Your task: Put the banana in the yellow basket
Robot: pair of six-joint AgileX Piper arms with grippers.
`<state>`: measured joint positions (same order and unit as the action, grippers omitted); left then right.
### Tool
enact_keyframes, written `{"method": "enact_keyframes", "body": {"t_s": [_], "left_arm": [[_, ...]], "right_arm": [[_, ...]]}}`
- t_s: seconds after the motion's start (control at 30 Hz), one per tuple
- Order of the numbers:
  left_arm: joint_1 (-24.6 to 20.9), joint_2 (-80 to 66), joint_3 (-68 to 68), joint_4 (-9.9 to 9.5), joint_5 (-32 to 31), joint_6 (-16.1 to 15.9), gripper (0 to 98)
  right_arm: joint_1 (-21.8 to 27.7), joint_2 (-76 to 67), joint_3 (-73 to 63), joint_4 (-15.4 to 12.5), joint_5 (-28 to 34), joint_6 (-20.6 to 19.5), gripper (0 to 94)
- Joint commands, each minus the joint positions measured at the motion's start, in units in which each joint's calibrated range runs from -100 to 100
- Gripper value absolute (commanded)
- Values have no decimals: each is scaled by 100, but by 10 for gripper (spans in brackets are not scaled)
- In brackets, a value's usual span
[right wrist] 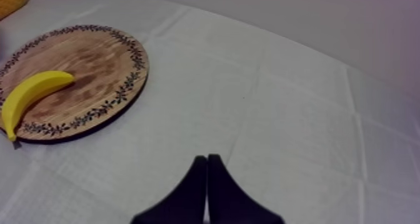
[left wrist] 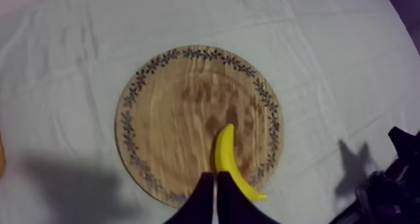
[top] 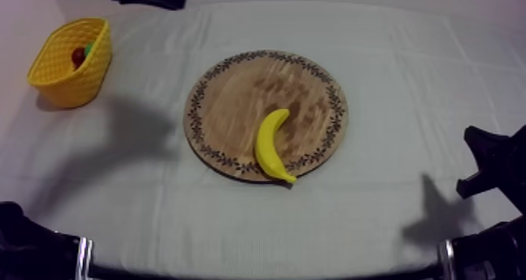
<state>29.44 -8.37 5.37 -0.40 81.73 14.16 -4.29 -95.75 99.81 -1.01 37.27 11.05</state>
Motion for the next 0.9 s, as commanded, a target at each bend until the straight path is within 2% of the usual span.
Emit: {"method": "enact_keyframes", "body": {"t_s": [0.0,0.13,0.37,0.47,0.6,0.8,0.87], "left_arm": [[66,279,-57,14,123,373,0],[150,592,-129,83,305,639,0],[221,1051,-261,162,572,818,1],[245,1262,-297,202,604,843,46],[309,1533,-368,265,617,849,213],[484,1856,-505,316,685,956,642],[510,1983,-549,356,698,940,752]], "right_arm": [[0,0,-3,1,-1,1,3],[0,0,-3,1,-1,1,3],[0,0,-3,1,-1,1,3],[0,0,-3,1,-1,1,3],[0,0,-3,1,-1,1,3],[0,0,-3,1,-1,1,3],[0,0,-3,1,-1,1,3]]}}
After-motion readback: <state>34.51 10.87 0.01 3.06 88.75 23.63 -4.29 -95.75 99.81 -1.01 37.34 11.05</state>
